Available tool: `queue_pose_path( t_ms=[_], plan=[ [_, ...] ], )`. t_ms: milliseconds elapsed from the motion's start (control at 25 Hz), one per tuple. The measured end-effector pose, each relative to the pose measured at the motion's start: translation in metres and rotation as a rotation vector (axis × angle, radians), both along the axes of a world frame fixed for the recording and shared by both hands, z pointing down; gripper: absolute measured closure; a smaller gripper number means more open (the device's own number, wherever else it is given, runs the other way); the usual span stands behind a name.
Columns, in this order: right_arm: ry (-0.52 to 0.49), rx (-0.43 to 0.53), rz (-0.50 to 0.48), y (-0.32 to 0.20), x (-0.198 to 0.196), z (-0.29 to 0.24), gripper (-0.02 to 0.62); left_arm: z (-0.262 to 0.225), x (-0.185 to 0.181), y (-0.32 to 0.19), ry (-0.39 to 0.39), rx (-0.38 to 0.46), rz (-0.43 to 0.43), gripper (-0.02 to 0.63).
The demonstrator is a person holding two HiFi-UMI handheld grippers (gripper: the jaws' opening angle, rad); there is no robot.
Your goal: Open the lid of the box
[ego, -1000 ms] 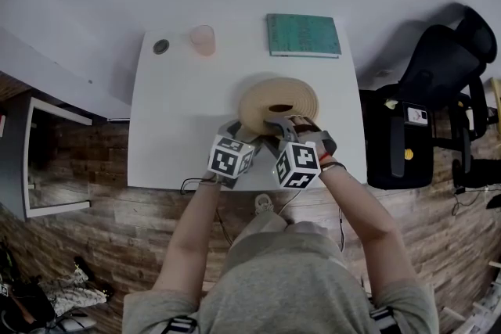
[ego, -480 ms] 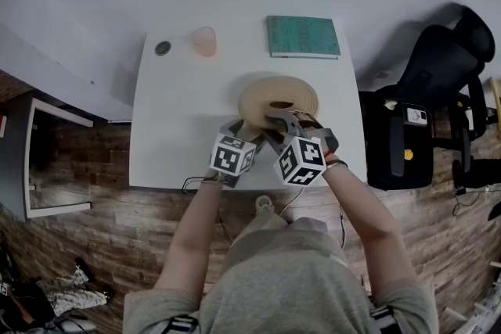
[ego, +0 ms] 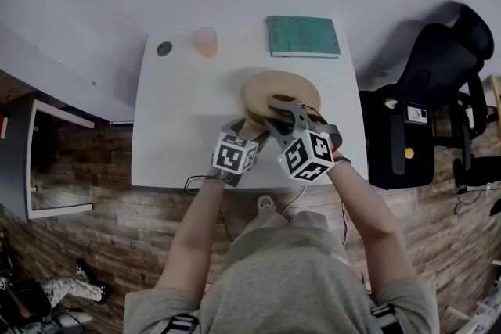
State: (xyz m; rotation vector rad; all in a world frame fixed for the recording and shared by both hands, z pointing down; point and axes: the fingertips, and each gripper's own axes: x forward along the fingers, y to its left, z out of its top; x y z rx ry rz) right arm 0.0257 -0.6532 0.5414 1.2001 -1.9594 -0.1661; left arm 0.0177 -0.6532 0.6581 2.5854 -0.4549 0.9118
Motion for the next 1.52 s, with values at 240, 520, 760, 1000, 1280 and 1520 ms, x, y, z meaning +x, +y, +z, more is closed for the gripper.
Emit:
queue_pose_path(
  t_ms=[240,520,760,1000,1280,1520],
  plan=[
    [-0.091,0.067,0.071,-0.003,0.014,-0.026,0.499,-0.001,-0.002,0.002,-0.01,0.013,-0.016,0.295],
    [-0.238,0.138,0.178,-0.005,0.038,-0.05,0.503,0.001,-0.009,0.0,-0.031,0.027,-0.04,0.296],
    [-0.376,0.201,0.271,0.003,0.062,-0.069,0.505,-0.013,-0.01,0.002,-0.009,0.043,-0.056,0.296],
    [-0.486,0.232,0.352,0.022,0.084,-0.079,0.505,-0.031,-0.016,0.012,0.029,0.053,-0.093,0.305],
    [-0.582,0.27,0.385,0.053,0.093,-0.092,0.505,-0.053,-0.026,0.025,0.06,0.096,-0.189,0.429],
    [-0.651,0.297,0.384,0.095,0.095,-0.105,0.505,-0.073,-0.03,0.053,0.08,0.135,-0.256,0.503]
  ],
)
